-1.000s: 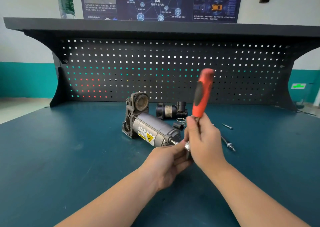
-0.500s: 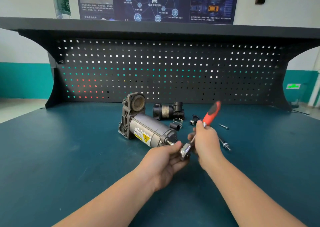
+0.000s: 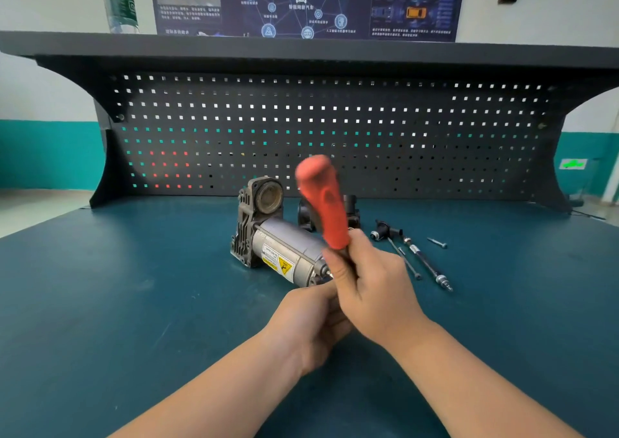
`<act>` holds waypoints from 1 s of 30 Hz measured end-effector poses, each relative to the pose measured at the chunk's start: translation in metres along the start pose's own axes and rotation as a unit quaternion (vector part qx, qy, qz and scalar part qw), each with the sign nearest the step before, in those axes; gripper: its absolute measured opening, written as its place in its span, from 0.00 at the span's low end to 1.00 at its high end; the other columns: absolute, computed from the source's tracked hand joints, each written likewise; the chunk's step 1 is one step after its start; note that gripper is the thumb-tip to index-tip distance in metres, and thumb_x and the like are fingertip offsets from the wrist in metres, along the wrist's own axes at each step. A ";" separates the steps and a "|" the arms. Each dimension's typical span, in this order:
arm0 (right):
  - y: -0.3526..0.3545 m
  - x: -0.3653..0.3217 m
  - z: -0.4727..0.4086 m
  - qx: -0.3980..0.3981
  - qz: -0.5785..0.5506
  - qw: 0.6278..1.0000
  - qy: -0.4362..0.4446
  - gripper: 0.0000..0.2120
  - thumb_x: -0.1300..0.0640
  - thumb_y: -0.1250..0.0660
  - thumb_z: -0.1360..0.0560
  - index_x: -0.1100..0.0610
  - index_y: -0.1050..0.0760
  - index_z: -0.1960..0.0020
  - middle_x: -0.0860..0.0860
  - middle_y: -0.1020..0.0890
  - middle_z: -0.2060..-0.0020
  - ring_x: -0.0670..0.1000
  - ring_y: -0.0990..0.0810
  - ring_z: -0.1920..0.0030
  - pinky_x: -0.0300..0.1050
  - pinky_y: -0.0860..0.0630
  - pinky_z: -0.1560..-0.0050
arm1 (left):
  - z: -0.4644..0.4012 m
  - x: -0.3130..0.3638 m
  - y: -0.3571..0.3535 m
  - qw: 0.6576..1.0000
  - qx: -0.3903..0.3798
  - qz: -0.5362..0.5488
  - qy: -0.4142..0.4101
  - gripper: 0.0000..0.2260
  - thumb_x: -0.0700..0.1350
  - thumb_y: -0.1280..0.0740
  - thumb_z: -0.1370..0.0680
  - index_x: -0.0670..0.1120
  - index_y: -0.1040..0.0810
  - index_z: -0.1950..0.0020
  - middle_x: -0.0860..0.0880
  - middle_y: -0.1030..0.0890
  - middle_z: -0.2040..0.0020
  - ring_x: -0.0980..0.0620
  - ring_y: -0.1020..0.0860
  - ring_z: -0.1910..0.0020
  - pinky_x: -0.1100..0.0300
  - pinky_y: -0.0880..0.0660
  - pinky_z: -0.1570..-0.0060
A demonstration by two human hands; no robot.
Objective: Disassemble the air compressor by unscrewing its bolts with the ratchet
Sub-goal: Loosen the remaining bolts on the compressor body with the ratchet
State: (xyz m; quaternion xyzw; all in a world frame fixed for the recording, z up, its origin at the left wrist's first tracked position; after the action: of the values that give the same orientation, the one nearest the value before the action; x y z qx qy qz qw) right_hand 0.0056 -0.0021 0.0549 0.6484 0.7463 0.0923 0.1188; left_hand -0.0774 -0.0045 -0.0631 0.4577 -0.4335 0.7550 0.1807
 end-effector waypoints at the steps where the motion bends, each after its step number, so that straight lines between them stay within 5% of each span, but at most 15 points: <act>1: -0.001 -0.003 0.000 -0.002 0.009 1.000 0.014 0.13 0.55 0.41 0.24 0.62 0.26 0.60 0.47 0.31 0.74 0.50 0.32 0.74 0.43 0.36 0.75 | 0.001 0.001 0.000 1.000 0.001 0.002 -0.001 0.12 0.33 0.39 0.24 0.40 0.20 0.64 0.45 0.19 0.71 0.52 0.20 0.73 0.63 0.23 0.73; 3: -0.001 0.006 0.001 0.003 -0.023 0.999 -0.036 0.12 0.53 0.41 0.23 0.59 0.29 0.61 0.45 0.32 0.74 0.50 0.32 0.74 0.45 0.35 0.74 | 0.002 0.000 -0.001 1.000 -0.002 0.013 0.007 0.15 0.32 0.41 0.24 0.39 0.19 0.65 0.45 0.19 0.71 0.52 0.20 0.74 0.63 0.24 0.74; 5: -0.002 0.029 0.006 0.016 -0.099 0.982 -0.162 0.11 0.48 0.42 0.22 0.52 0.33 0.61 0.45 0.29 0.74 0.50 0.28 0.73 0.46 0.31 0.70 | 0.003 0.000 -0.003 0.999 -0.008 0.032 0.016 0.10 0.34 0.39 0.22 0.37 0.18 0.56 0.43 0.18 0.66 0.50 0.18 0.70 0.61 0.22 0.73; 9: -0.003 0.084 0.029 0.085 -0.139 0.898 -0.409 0.14 0.49 0.44 0.19 0.52 0.32 0.61 0.45 0.24 0.77 0.42 0.28 0.75 0.39 0.32 0.69 | 0.001 -0.003 -0.002 0.998 -0.002 0.055 0.023 0.06 0.39 0.34 0.23 0.36 0.21 0.50 0.40 0.16 0.60 0.46 0.17 0.64 0.56 0.20 0.68; 11: -0.012 0.113 0.057 0.101 -0.176 0.802 -0.561 0.14 0.50 0.45 0.19 0.55 0.31 0.60 0.44 0.25 0.80 0.40 0.30 0.80 0.38 0.34 0.74 | 0.000 -0.004 -0.002 0.998 0.001 0.059 0.027 0.08 0.40 0.34 0.23 0.36 0.22 0.49 0.39 0.16 0.57 0.46 0.17 0.62 0.56 0.19 0.66; 14: -0.041 0.123 0.099 0.136 -0.327 0.596 -0.721 0.13 0.52 0.44 0.18 0.55 0.32 0.60 0.49 0.25 0.76 0.42 0.32 0.85 0.32 0.40 0.84 | -0.001 -0.005 -0.003 0.998 0.003 0.055 0.028 0.09 0.41 0.35 0.23 0.36 0.22 0.49 0.39 0.16 0.56 0.47 0.16 0.63 0.57 0.19 0.66; 15: -0.045 0.122 0.104 0.138 -0.344 0.568 -0.735 0.13 0.53 0.43 0.18 0.55 0.32 0.61 0.50 0.25 0.73 0.43 0.32 0.86 0.31 0.41 0.84 | -0.001 -0.004 -0.003 0.998 0.004 0.055 0.028 0.09 0.41 0.35 0.23 0.35 0.22 0.49 0.38 0.16 0.56 0.47 0.16 0.63 0.57 0.19 0.66; 17: -0.044 0.125 0.100 0.122 -0.328 0.599 -0.720 0.14 0.52 0.43 0.18 0.55 0.31 0.61 0.49 0.25 0.75 0.45 0.30 0.80 0.36 0.38 0.80 | -0.001 -0.004 -0.001 0.998 0.011 0.052 0.029 0.08 0.40 0.34 0.23 0.35 0.22 0.49 0.38 0.16 0.56 0.47 0.16 0.63 0.57 0.19 0.66; 20: -0.025 0.123 0.066 0.100 -0.247 0.753 -0.601 0.15 0.50 0.45 0.18 0.55 0.30 0.60 0.45 0.25 0.81 0.43 0.30 0.78 0.41 0.35 0.72 | 0.000 -0.004 0.001 0.999 0.020 0.041 0.028 0.07 0.39 0.33 0.24 0.36 0.21 0.51 0.39 0.16 0.56 0.46 0.17 0.62 0.56 0.18 0.65; 23: -0.006 0.097 0.033 0.085 -0.167 0.879 -0.439 0.15 0.50 0.45 0.18 0.54 0.32 0.61 0.43 0.24 0.77 0.41 0.29 0.76 0.35 0.33 0.71 | 0.001 -0.002 0.002 0.999 0.018 0.036 0.021 0.06 0.40 0.31 0.25 0.37 0.20 0.52 0.39 0.16 0.57 0.46 0.17 0.63 0.57 0.19 0.65; 27: 0.002 0.051 0.009 0.044 -0.113 0.967 -0.225 0.13 0.50 0.42 0.21 0.56 0.33 0.60 0.45 0.27 0.75 0.46 0.27 0.72 0.42 0.31 0.68 | 0.003 0.000 -0.003 1.000 0.005 0.024 0.011 0.05 0.39 0.32 0.25 0.38 0.18 0.56 0.42 0.16 0.61 0.50 0.17 0.66 0.61 0.20 0.68; 30: 0.001 0.004 -0.001 -0.005 -0.041 0.999 -0.010 0.08 0.51 0.41 0.22 0.55 0.31 0.57 0.44 0.29 0.73 0.49 0.30 0.72 0.41 0.34 0.71 | 0.005 0.001 -0.005 1.000 -0.013 0.009 0.008 0.08 0.38 0.38 0.22 0.41 0.20 0.58 0.46 0.17 0.64 0.53 0.18 0.67 0.63 0.21 0.68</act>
State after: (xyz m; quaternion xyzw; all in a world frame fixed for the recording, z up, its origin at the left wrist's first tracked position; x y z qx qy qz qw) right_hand 0.0058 0.0018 0.0562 0.6176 0.7705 0.0846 0.1332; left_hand -0.0720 -0.0059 -0.0594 0.4456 -0.4461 0.7543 0.1829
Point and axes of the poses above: each hand's wrist, its own z-axis away from the middle knuckle, its own y-axis out of the back of the hand, x = y × z, the point moved 9 cm from there along -z, towards the middle knuckle
